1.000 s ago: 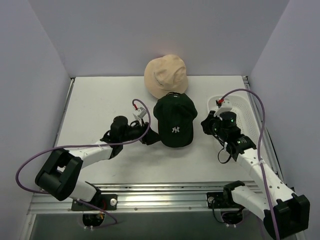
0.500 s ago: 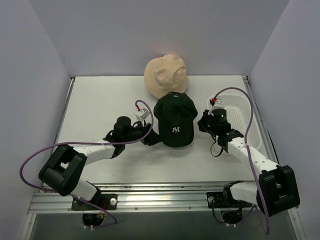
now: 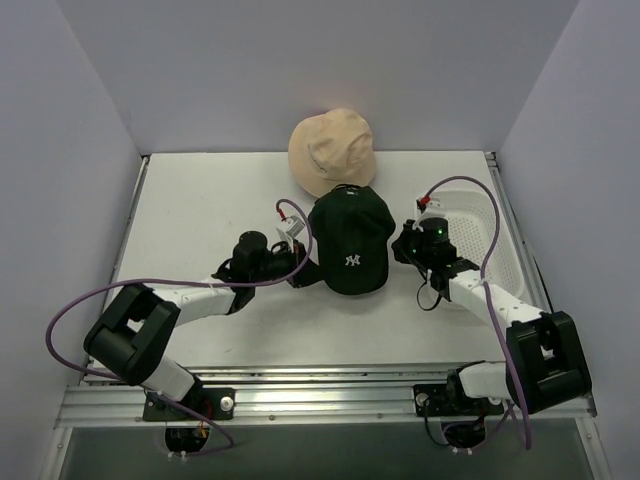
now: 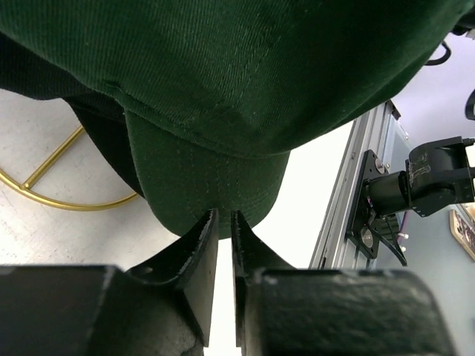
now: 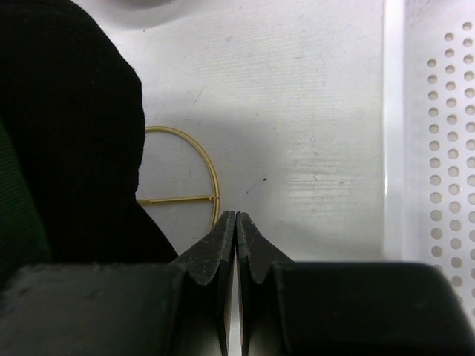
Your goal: Stack the hats
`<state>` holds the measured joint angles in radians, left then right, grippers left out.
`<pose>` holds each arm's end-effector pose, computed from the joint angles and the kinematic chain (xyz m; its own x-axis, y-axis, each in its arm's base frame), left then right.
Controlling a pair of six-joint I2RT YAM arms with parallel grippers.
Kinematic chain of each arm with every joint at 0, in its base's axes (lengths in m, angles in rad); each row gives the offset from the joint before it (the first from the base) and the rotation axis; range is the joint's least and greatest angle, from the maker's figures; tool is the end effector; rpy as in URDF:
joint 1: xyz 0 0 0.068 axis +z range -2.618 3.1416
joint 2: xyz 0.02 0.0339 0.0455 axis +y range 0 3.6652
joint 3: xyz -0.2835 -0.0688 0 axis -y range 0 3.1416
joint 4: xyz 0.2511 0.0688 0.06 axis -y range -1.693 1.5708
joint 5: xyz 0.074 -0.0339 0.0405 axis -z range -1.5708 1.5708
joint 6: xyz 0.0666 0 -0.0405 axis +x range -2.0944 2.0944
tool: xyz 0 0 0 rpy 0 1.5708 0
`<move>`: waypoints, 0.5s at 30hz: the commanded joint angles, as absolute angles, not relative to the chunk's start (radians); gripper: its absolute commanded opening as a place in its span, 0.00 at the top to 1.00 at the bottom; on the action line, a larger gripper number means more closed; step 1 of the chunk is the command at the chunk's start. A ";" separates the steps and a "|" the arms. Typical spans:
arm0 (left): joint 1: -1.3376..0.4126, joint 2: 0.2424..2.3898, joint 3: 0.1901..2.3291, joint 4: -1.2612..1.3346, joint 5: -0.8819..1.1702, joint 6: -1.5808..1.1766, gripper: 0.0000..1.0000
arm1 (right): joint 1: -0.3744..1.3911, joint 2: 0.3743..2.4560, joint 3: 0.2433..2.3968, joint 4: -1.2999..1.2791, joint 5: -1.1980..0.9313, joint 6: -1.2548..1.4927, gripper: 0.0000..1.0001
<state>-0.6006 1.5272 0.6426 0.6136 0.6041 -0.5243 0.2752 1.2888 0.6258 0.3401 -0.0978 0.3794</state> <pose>0.2569 -0.2218 0.2060 -0.6501 -0.0541 -0.7580 0.6829 0.3958 -0.6140 0.2956 0.0902 0.2340 -0.4168 0.2653 -0.8694 -0.2209 0.8982 0.3800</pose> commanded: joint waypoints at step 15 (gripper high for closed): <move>-0.692 1.549 0.699 0.689 0.528 -0.532 0.98 | 0.293 1.267 0.560 0.517 -0.183 0.451 1.00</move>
<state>-0.6716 1.5364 0.6594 0.6365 0.5621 -0.5385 0.2832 1.3045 0.5690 0.4618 -0.1661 0.4255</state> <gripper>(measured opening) 0.034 0.001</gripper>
